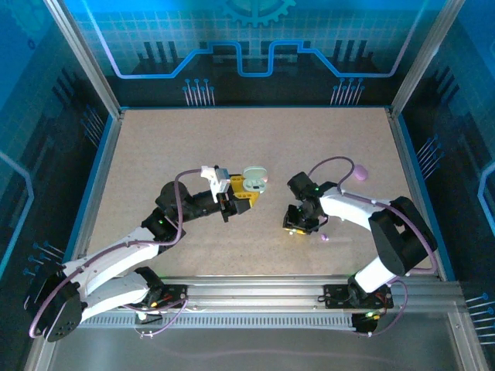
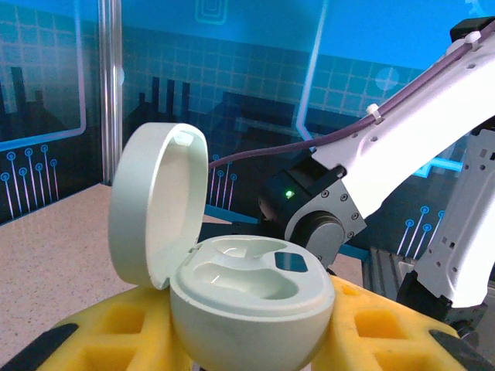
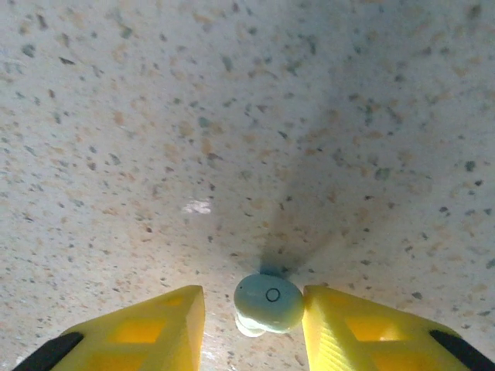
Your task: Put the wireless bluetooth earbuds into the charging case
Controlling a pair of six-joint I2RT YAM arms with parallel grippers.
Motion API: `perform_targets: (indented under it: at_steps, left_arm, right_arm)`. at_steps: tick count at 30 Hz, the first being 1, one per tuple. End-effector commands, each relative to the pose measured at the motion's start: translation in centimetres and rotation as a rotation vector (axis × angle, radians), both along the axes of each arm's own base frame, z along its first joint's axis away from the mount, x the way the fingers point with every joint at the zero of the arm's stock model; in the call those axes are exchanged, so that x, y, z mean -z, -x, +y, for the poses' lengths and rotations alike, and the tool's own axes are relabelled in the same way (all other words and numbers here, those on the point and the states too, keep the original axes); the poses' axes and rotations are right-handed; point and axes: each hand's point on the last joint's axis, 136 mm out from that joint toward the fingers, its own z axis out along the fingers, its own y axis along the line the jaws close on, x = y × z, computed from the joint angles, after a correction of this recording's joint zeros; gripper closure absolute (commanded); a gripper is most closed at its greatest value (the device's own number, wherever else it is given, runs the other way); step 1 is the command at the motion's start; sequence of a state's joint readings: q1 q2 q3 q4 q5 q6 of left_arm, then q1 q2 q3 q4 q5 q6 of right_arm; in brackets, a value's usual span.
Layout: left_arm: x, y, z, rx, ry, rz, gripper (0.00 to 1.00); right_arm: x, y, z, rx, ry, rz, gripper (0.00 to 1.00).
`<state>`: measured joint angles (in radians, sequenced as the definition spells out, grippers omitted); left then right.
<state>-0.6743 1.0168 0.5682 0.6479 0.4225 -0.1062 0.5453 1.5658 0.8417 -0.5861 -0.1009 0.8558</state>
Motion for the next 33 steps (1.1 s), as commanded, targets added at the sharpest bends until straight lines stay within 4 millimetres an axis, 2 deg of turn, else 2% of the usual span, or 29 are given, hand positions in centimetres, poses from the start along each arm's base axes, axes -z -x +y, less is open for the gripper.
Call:
perform_targets:
  at_steps: [1,6,7,17,33]
  left_arm:
    - [-0.8,0.3,0.1,-0.001,0.015,-0.019,0.74]
    - [-0.7,0.3,0.0,0.001,0.013,-0.017,0.74]
    - [-0.7,0.3,0.0,0.003,0.012,-0.015,0.74]
    - [-0.7,0.3,0.0,0.001,0.013,-0.016,0.74]
    - [-0.6,0.3,0.1,-0.002,0.013,-0.013,0.74]
  right_arm:
    - [-0.2,-0.2,0.3,-0.04,0.034,-0.017,0.61]
    - [0.8,0.3,0.1,-0.053,0.057,0.018,0.6]
    - [0.1,-0.6,0.6,-0.056,0.046,-0.005,0.6]
    - [0.1,-1.0,0.5,-0.115,0.111,-0.006,0.63]
    - [0.5,-0.2,0.1,-0.218,0.177,0.047,0.65]
